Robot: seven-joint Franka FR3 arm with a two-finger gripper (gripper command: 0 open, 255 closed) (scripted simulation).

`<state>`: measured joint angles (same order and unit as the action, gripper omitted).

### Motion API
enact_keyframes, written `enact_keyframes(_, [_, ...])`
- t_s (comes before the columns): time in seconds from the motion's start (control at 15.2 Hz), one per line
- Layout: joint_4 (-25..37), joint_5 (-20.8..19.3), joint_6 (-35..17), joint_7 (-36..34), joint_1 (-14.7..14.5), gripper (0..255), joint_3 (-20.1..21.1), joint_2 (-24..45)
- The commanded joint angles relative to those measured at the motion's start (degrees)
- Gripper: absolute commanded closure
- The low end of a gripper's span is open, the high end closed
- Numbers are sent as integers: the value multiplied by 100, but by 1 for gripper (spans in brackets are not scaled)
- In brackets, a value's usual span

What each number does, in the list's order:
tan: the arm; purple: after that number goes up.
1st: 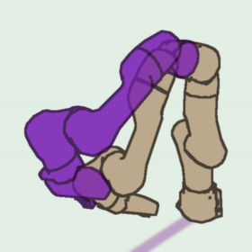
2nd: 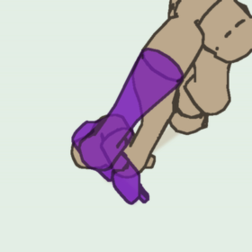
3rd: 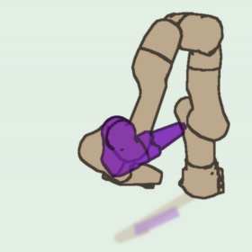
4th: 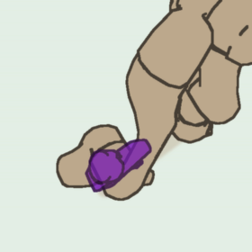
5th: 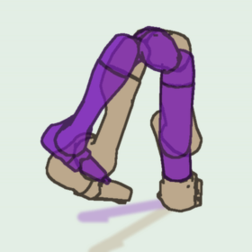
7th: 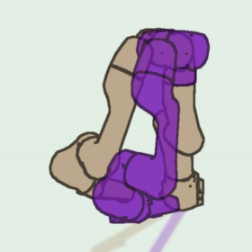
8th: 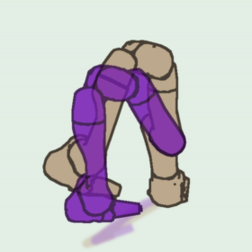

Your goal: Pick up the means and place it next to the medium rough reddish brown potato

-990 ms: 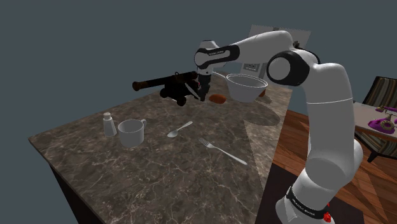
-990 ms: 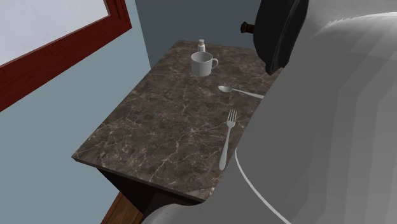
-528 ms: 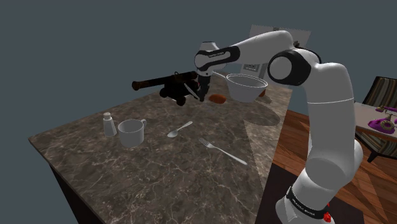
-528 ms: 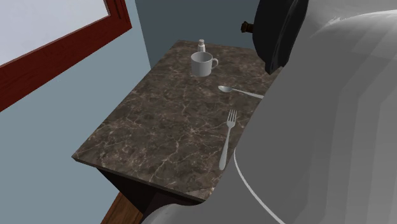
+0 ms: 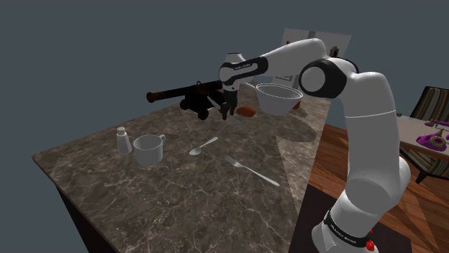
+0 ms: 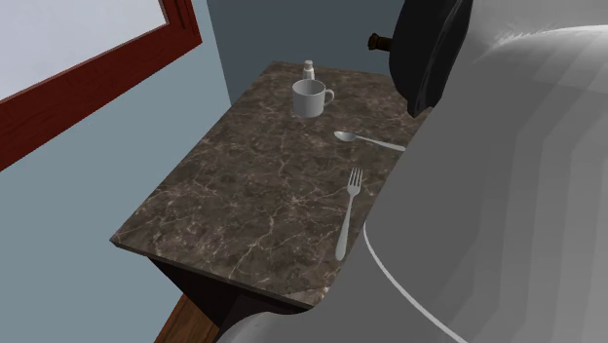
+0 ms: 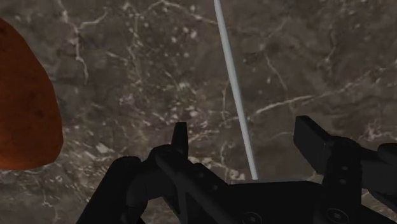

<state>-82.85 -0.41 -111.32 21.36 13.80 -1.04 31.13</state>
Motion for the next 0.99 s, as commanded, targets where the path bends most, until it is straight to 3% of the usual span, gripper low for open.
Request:
enact_keyframes(0.0, [-11,0,-4,-3,-1,0,0,9])
enact_keyframes(0.13, [-42,0,4,14,10,0,-4,-28])
enact_keyframes(0.4, [520,-1,676,15,6,0,-4,-138])
enact_keyframes(0.92, [520,-1,675,15,6,0,-4,-138])
